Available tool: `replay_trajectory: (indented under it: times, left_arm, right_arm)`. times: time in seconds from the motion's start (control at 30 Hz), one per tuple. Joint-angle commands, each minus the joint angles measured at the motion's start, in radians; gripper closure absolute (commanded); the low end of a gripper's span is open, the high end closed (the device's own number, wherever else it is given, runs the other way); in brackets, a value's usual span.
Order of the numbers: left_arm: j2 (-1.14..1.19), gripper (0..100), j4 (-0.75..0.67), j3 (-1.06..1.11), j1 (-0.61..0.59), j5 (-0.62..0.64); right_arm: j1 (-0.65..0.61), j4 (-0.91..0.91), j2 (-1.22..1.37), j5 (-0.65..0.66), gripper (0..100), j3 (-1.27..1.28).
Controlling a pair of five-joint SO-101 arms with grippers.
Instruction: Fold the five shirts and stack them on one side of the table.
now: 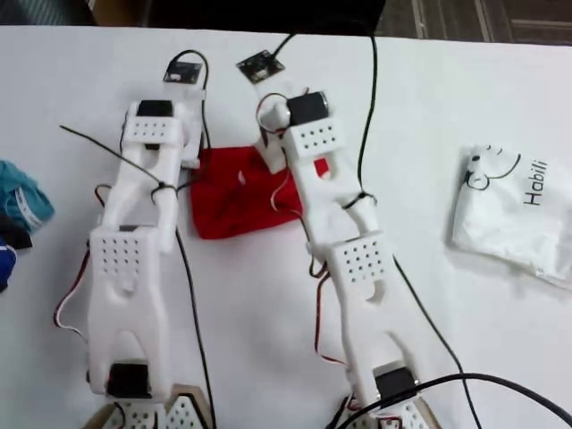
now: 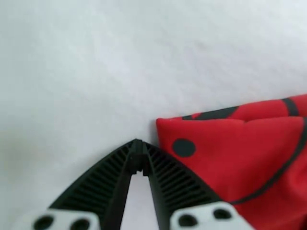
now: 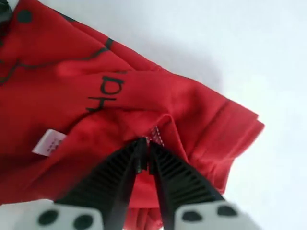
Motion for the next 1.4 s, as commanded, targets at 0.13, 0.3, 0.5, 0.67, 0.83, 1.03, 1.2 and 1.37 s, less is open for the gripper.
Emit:
replay_trajectory:
  times: [0.13,0.3,0.5,0.67,0.83,1.03,1.2,1.37]
  left_arm:
    - [0.002,97,-0.002,-0.030,-0.011,0.008]
    - [0.002,97,-0.003,-0.031,-0.009,0.008]
    - [0.002,97,-0.003,-0.031,-0.009,0.008]
    - [0.002,97,-0.003,-0.031,-0.008,0.008]
    - [0.002,97,-0.005,-0.031,-0.008,0.008]
    - [0.002,97,-0.005,-0.031,-0.008,0.008]
    - [0.002,97,-0.005,-0.031,-0.008,0.008]
    - [0.002,97,-0.006,-0.031,-0.008,0.008]
  right_arm:
    - [0.084,0.013,-0.183,0.005,97.8,0.258]
    - [0.082,0.013,-0.414,0.037,97.8,0.640]
    - [0.073,0.010,-0.745,0.146,97.8,0.914]
    - [0.067,-0.016,-0.898,0.212,97.8,0.941]
    - [0.067,-0.262,-0.852,0.207,97.8,0.951]
    - [-0.012,-0.479,-0.659,0.209,97.8,0.948]
    - [-0.082,-0.481,-0.579,0.209,97.8,0.914]
    - [-0.108,-0.475,-0.545,0.209,97.8,0.873]
